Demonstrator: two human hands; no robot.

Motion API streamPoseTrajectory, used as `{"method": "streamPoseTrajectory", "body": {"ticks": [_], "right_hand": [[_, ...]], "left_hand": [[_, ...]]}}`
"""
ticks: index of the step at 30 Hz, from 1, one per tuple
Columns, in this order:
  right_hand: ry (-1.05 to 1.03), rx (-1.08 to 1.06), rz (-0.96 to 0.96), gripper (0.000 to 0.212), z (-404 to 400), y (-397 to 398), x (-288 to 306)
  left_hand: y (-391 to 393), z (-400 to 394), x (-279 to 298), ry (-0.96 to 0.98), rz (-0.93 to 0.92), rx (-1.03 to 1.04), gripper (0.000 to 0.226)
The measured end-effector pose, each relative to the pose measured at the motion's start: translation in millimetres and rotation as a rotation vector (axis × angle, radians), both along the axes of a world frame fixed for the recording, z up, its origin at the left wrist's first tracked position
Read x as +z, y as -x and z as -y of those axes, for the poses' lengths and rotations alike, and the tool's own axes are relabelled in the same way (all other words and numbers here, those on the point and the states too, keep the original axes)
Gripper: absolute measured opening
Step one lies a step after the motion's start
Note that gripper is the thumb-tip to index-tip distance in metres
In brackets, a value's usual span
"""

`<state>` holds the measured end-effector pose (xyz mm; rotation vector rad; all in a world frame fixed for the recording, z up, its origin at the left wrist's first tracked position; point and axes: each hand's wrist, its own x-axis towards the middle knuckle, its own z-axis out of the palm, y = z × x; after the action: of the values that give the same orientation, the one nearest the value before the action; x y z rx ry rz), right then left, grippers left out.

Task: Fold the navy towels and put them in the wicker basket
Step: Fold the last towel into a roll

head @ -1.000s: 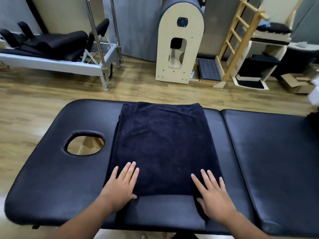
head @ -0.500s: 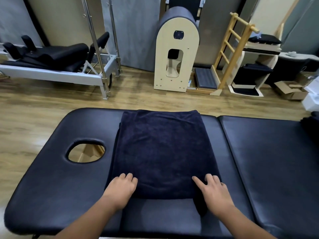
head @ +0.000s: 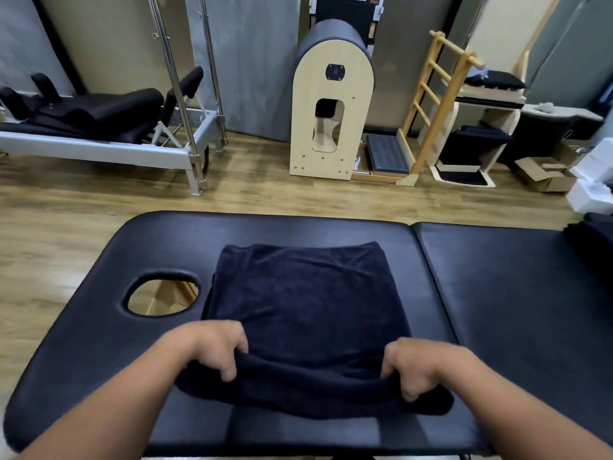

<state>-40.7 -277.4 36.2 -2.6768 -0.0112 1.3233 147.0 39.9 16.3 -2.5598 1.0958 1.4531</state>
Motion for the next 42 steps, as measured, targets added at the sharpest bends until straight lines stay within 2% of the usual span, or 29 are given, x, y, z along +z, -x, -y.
{"method": "streamPoseTrajectory", "body": {"ticks": [2,7,12,14,15,17,18,19,21,23,25,27,31,34,36,39,42], "right_hand": [[0.025,-0.067,0.077,0.045,14.1,-21.3,12.4],[0.144,-0.315,0.462,0.050,52.5,-78.6,16.8],[0.263,-0.309,0.717,0.035,81.9,-149.4,-3.0],[0.336,-0.248,0.793,0.026,93.1,-181.2,-13.2],[0.379,-0.243,0.830,0.024,98.1,-194.0,-20.0],[0.454,-0.279,0.907,0.026,103.0,-215.1,-36.1],[0.463,-0.300,0.942,0.026,99.6,-219.2,-42.2],[0.436,-0.299,0.979,0.023,92.9,-220.4,-49.4],[0.304,-0.222,1.015,0.024,69.7,-207.2,-61.9],[0.163,-0.131,0.891,0.043,40.9,-178.4,-72.6],[0.120,-0.127,0.702,0.063,27.9,-154.5,-80.9],[0.164,-0.224,0.573,0.072,42.3,-147.2,-90.7],[0.288,-0.419,0.520,0.071,85.5,-155.0,-99.0],[0.272,-0.478,0.469,0.070,91.2,-159.2,-99.1],[0.271,-0.521,0.483,0.070,82.7,-160.1,-95.4],[0.267,-0.641,0.561,0.075,69.1,-154.5,-91.7],[0.176,-0.820,0.480,0.079,73.6,-154.0,-92.5]], "left_hand": [[-22.5,-2.4,7.7,0.090,0.041,0.132,0.030],[-82.0,7.4,18.8,0.417,0.186,0.556,0.029],[-137.5,42.8,11.6,0.467,0.381,0.750,0.025],[-151.8,58.7,3.7,0.433,0.550,0.764,0.028],[-154.9,67.0,-2.0,0.409,0.708,0.723,0.032],[-153.2,82.8,-19.1,0.411,1.019,0.553,0.038],[-144.3,90.4,-27.5,0.459,1.076,0.436,0.041],[-132.0,97.3,-37.6,0.494,1.050,0.297,0.046],[-96.1,104.8,-63.0,0.439,0.884,0.030,0.058],[-69.1,104.0,-82.9,0.308,0.750,-0.046,0.064],[-67.9,99.4,-94.8,0.230,0.689,0.032,0.068],[-84.0,96.9,-98.7,0.205,0.668,0.131,0.072],[-112.6,86.7,-99.4,0.110,0.691,0.271,0.082],[-126.0,78.4,-91.6,-0.058,0.675,0.466,0.072],[-126.2,80.8,-79.7,-0.145,0.708,0.467,0.069],[-110.6,90.3,-70.0,-0.096,0.778,0.420,0.063],[-99.5,83.5,-73.9,-0.076,0.586,0.576,0.071]]}}
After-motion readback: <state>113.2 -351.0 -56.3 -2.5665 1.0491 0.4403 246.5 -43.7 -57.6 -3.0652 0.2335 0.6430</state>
